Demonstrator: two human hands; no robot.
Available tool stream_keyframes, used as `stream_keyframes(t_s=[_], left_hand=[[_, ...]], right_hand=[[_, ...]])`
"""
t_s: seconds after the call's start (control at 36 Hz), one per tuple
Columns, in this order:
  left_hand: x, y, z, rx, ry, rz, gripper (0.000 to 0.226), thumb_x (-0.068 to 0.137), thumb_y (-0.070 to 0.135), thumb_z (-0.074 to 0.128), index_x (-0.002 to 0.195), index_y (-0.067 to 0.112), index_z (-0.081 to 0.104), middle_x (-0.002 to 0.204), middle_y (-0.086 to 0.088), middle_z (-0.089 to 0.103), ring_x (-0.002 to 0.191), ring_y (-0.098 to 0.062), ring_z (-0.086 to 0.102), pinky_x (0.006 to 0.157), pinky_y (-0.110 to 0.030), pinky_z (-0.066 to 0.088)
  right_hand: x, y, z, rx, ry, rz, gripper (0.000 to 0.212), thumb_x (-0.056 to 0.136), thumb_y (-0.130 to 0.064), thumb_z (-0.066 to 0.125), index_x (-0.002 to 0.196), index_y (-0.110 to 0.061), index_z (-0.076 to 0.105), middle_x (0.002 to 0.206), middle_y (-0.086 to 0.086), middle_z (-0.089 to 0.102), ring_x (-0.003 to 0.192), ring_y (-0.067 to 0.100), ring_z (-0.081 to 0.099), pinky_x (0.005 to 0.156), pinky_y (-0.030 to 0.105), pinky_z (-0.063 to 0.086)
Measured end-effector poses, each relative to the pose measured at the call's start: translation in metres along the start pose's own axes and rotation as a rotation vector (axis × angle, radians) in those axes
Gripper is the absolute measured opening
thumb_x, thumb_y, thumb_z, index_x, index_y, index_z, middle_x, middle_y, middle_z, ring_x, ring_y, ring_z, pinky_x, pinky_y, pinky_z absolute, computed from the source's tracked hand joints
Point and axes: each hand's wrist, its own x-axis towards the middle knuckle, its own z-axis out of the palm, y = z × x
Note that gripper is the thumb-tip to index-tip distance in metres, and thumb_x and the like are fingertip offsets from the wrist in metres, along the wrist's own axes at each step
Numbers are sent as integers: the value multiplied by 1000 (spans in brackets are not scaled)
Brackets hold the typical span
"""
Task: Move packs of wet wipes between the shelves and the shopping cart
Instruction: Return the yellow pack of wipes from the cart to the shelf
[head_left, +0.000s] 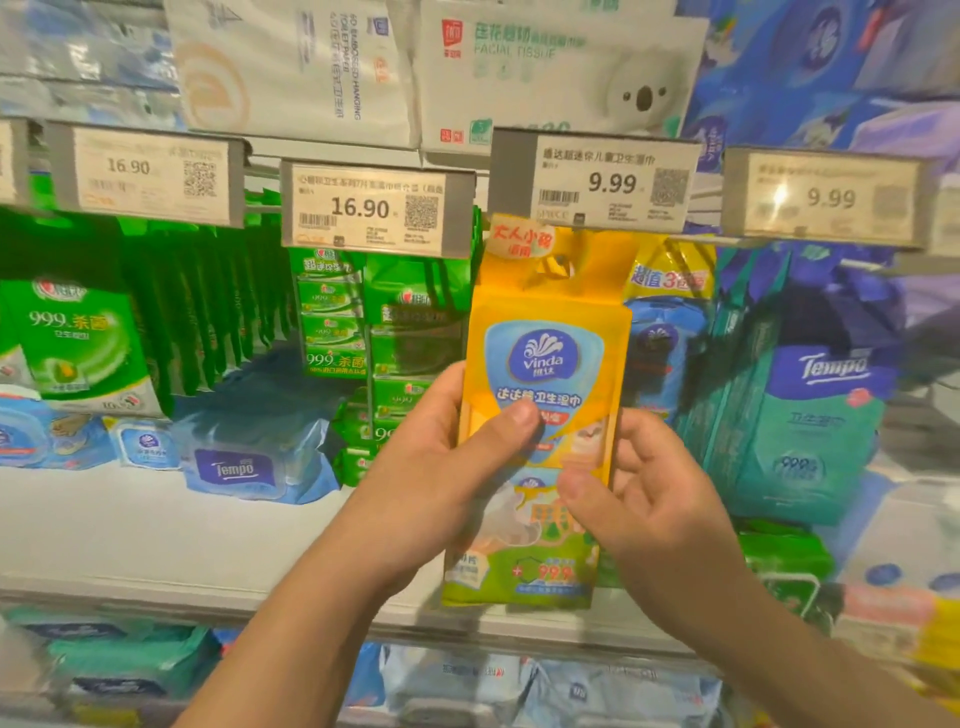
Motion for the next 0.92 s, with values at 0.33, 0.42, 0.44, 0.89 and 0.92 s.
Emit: stream_keyframes(t_s=[0.33, 0.42, 0.44, 0.89, 0.92], left_hand=[[32, 2, 10, 21, -2, -78, 47, 85, 37, 68, 127, 15, 62, 115, -8, 77, 105, -29, 75, 87, -45, 60], [37, -3, 9, 32, 25, -114, 49, 84, 39, 68, 126, 15, 63, 115, -7, 77, 107, -30, 74, 95, -52, 58], [37, -5, 9, 34, 32, -124, 49, 84, 40, 69, 126, 16, 63, 115, -7, 77, 108, -31, 74, 97, -55, 56], [8, -63, -25, 52, 45, -181, 46, 87, 24, 78, 127, 10, 62, 117, -4, 77, 102, -17, 74, 77, -24, 58], [6, -69, -28, 67, 62, -183, 47, 85, 23, 77, 127, 9, 61, 119, -5, 76, 106, -20, 74, 81, -28, 59]], right_hand=[[16, -8, -8, 8, 93, -32, 37, 82, -22, 67, 116, -7, 61, 108, 13, 75, 100, 33, 72, 86, 49, 58], [19, -2, -10, 32, 105, -9, 36, 82, -21, 66, 115, -6, 61, 106, 14, 76, 98, 31, 73, 84, 44, 59], [19, 1, -10, 37, 103, 0, 36, 83, -21, 66, 115, -6, 61, 106, 14, 76, 98, 32, 73, 84, 45, 59], [19, 45, -10, -42, 82, 148, 40, 81, -27, 67, 116, -9, 61, 109, 6, 76, 104, 24, 73, 91, 42, 58], [18, 48, -10, -50, 74, 161, 38, 81, -26, 68, 115, -9, 62, 108, 5, 77, 103, 23, 73, 88, 37, 59]])
